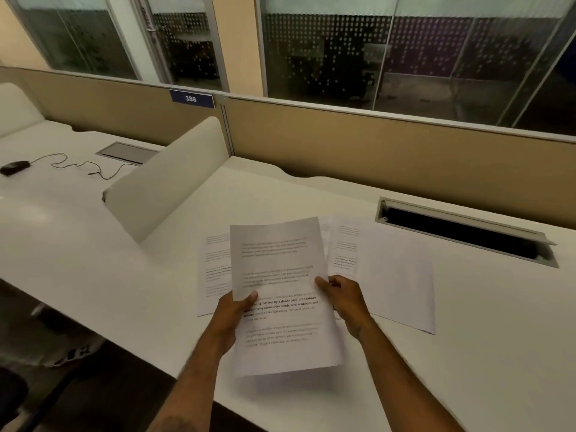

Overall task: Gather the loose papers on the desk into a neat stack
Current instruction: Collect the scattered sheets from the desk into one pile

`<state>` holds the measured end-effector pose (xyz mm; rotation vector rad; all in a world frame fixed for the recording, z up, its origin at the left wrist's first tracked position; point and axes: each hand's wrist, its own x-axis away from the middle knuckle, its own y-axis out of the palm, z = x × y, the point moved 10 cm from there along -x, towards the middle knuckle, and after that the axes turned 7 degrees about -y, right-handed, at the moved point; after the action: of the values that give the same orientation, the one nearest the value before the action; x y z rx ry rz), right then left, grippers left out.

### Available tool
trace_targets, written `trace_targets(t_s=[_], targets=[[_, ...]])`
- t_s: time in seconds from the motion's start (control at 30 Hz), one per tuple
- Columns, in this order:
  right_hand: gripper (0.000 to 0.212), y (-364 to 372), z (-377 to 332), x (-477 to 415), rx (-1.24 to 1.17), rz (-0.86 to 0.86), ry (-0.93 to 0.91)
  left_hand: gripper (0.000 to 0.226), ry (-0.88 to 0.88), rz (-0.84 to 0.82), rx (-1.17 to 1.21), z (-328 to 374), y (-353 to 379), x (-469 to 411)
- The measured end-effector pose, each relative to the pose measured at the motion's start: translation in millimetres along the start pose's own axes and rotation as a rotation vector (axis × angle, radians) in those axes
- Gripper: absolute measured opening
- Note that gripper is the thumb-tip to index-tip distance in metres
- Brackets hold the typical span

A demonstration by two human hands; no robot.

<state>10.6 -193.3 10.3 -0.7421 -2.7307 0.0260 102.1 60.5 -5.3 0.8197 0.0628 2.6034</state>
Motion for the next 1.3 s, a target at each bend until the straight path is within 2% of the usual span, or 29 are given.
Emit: trace_targets(t_s=[0.07, 0.13, 0.3, 0.4, 0.53, 0.63, 0.77, 0.87, 0.97, 1.1, 1.2, 1.3], targets=[[0.028, 3, 0, -4, 0.116, 0.072, -0.002, 0.041, 0.007, 0.039, -0.004, 3, -30, 9], [0.035, 1, 3, -6, 0.401, 0.132, -0.026, 0.047, 0.013, 0.067, 0.002, 5, -60, 17], [0.074, 20, 32, -4, 0.887, 0.000, 0.064, 0.051, 0.012, 0.117, 0.034, 7, -113, 24], [0.078, 27, 33, -5, 1.034, 0.042, 0.067, 0.052, 0.022, 0.131, 0.051, 10, -124, 24], [0.075, 29, 47, -11, 0.899, 0.058, 0.193, 0.047, 0.023, 0.114, 0.061, 12, -126, 20], [0.065, 30, 52, -17, 0.741, 0.015, 0.231, 0.038, 0.022, 0.106, 0.058, 15, -124, 16], [0.048, 1, 9, -28, 0.482, 0.112, 0.080, 0.033, 0.023, 0.108, 0.054, 23, -122, 9], [0.036, -49, -42, -31, 0.293, 0.224, -0.019, 0.041, 0.045, 0.104, 0.062, 36, -119, 5], [0.026, -88, -81, -23, 0.135, 0.252, -0.095, 0.044, 0.068, 0.092, 0.049, 47, -113, 0], [0.025, -80, -94, -11, 0.129, 0.139, -0.115, 0.041, 0.083, 0.057, 0.026, 54, -93, -7], [0.030, -39, -79, -3, 0.104, 0.010, -0.120, 0.033, 0.075, 0.023, 0.009, 55, -71, -11], [0.031, 5, -58, 6, 0.012, -0.074, -0.102, 0.037, 0.081, -0.023, 0.002, 56, -48, -11]])
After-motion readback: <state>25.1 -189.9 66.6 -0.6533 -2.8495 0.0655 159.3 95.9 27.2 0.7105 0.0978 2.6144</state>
